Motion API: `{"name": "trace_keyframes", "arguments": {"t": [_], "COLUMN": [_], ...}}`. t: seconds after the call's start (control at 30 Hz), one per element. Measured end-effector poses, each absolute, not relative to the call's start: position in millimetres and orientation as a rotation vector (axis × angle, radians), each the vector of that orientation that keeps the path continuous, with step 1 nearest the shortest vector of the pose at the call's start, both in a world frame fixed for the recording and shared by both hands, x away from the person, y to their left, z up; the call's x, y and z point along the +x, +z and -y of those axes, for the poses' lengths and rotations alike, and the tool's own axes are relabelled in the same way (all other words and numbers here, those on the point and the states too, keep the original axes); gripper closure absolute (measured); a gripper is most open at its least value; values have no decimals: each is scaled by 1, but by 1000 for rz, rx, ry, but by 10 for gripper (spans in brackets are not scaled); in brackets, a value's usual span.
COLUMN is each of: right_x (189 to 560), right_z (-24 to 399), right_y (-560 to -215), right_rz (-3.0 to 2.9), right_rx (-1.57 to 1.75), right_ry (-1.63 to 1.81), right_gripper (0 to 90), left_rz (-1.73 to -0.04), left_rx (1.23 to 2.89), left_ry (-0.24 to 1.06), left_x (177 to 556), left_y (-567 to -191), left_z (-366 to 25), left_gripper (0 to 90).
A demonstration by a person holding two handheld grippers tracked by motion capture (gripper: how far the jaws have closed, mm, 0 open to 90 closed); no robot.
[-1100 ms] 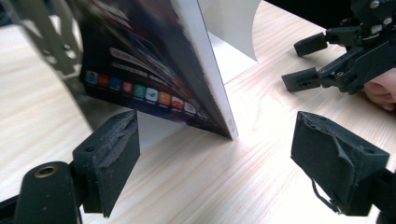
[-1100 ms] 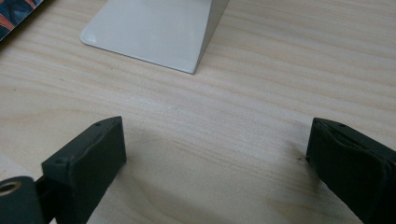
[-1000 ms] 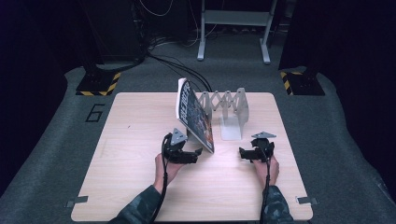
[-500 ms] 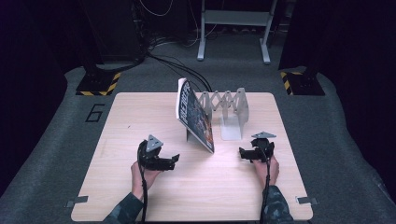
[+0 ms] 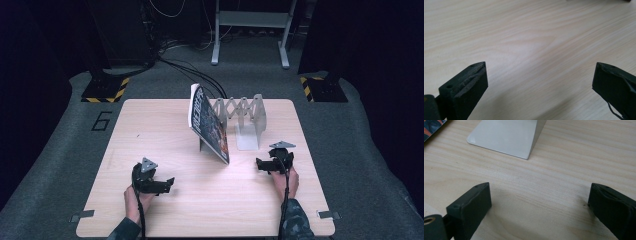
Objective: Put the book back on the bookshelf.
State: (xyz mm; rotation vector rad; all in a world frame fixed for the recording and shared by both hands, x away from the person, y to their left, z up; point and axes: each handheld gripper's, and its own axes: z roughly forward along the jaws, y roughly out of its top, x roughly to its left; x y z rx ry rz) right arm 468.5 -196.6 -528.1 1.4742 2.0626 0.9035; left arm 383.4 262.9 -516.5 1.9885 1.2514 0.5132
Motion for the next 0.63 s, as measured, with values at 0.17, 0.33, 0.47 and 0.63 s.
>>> {"name": "trace_keyframes", "arguments": {"t": [0.17,0.33,0.47,0.63], "right_x": [468,468,468,468], "right_z": [197,197,197,197], "right_y": [-528,-528,-528,-528], "right_rz": [-2063,-2063,-2063,-2063], "right_rx": [1474,1474,1471,1472], "right_ry": [904,904,904,904], "right_gripper": [40,41,41,42], "left_rz": [-1306,-1294,-1303,-1299], "left_rx": [1985,2004,1996,2000], "left_ry": [511,575,586,587], "left_x": [384,381,380,381], "left_y": [-526,-531,-532,-532], "left_z": [-267,-265,-263,-263], "left_gripper": [41,44,48,47]}}
